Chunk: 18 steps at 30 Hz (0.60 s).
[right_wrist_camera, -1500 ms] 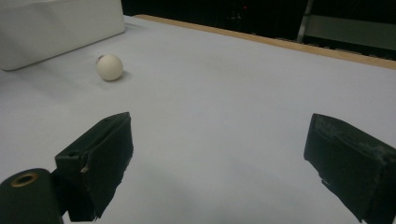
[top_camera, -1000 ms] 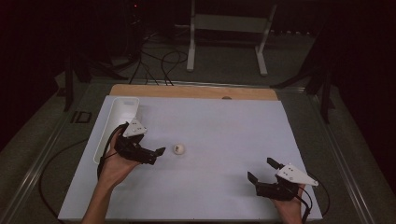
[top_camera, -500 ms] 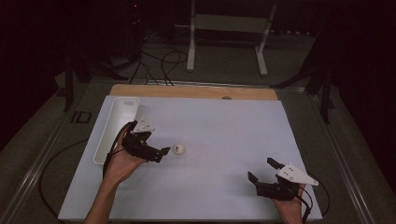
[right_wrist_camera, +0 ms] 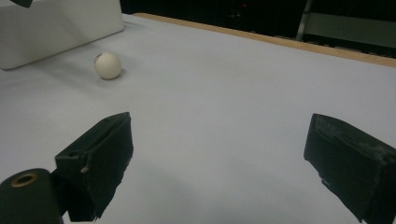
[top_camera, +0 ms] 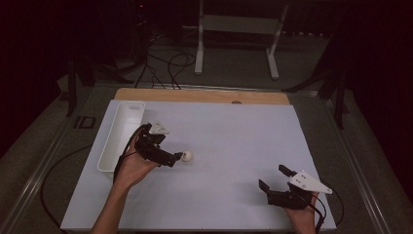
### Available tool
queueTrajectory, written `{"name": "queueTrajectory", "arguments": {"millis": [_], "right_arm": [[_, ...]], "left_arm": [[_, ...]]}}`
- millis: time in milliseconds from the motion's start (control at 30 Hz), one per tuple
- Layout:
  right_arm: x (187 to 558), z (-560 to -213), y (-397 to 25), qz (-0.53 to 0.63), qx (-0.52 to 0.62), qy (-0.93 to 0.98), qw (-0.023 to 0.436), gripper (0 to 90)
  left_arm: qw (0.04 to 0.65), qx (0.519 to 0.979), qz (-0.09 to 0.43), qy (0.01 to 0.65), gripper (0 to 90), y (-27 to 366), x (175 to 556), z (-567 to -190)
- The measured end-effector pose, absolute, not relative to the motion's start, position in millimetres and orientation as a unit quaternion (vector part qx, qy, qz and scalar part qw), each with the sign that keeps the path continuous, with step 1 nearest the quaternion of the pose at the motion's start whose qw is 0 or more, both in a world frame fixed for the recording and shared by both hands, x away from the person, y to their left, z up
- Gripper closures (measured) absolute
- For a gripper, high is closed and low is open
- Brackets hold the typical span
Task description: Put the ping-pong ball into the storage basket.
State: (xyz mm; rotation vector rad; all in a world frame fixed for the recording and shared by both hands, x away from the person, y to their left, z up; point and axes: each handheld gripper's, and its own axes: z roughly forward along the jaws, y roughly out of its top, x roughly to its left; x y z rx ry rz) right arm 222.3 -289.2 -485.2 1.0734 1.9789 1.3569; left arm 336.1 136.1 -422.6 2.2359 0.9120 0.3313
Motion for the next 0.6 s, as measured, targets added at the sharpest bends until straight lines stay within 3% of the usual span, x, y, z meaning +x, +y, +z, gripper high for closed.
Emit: {"name": "queueTrajectory", "arguments": {"millis": [600], "right_arm": [[222,-485,-289,0.499,0.395,0.729,0.252,7.6]], "left_arm": [[0.321,0.872,0.108,0.353,0.0,121,347,-429]]}}
